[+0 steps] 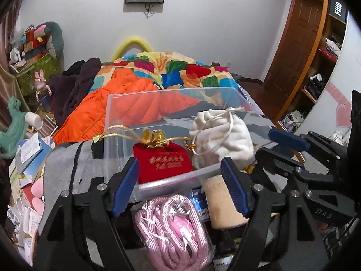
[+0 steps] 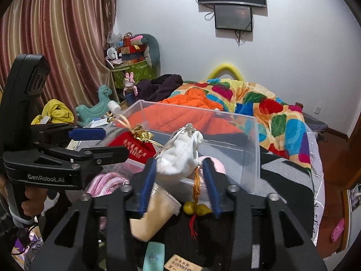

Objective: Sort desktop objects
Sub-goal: 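Lift both held items over the clear box, lower them in, and open both tools, then grasp the bagged pink rope with left tool while right tool grasps the wooden eraser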

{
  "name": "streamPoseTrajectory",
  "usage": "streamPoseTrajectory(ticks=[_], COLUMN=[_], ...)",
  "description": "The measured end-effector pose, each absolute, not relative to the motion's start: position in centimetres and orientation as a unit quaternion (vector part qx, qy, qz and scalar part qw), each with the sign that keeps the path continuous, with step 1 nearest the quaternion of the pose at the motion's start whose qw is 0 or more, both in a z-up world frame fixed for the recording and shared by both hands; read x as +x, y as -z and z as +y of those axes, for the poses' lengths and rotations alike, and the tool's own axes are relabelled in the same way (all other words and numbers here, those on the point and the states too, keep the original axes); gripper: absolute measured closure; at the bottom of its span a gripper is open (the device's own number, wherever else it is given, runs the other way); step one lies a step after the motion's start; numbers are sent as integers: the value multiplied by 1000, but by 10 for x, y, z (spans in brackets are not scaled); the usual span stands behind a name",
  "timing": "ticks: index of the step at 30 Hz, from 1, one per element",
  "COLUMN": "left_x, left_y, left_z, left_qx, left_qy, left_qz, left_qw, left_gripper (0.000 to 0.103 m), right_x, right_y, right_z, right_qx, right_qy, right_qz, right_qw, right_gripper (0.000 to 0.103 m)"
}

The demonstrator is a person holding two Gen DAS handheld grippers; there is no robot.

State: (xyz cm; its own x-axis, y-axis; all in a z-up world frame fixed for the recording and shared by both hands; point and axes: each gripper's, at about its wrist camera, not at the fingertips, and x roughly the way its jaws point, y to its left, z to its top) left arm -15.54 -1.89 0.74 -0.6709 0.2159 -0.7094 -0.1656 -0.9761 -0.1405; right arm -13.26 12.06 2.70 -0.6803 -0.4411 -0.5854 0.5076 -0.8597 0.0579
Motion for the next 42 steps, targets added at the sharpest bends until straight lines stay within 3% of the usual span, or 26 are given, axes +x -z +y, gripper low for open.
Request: streamPoseTrajectory(ticks=[3,7,9,10,11,22,42], left_x=[-150,-144,-140,-138,-136,-115,-127], left_y=[-10,-10,-7,-6,-5,23,81], left_z=[-20,-25,-29,-31,-33,-32,-21], left_qx=[-391,-395,-403,-406,-405,-434,-499], left_qy=[-914,-913,-910,-908,-909,-897,-863], left_qz=[-31,-35,-41,-46,-50,-19,-38], left_qw=[103,100,93,90,89,82,75], left_gripper=[26,23,18,10,9,8,5], right_x=[-126,-116,-108,-104,-101,-81,-75], right_y=[-27,-26,-27,-27,-26,-7,52], right_z=[125,131,135,137,138,147,163], right_qx=[298,287,278,276,275,283,359], right_qy=[919,926,928,928,929,934,914], right_qz=[56,52,50,50,50,46,36], right_qw=[252,240,243,244,243,213,183], right_gripper=[55,37,33,32,32,29,29])
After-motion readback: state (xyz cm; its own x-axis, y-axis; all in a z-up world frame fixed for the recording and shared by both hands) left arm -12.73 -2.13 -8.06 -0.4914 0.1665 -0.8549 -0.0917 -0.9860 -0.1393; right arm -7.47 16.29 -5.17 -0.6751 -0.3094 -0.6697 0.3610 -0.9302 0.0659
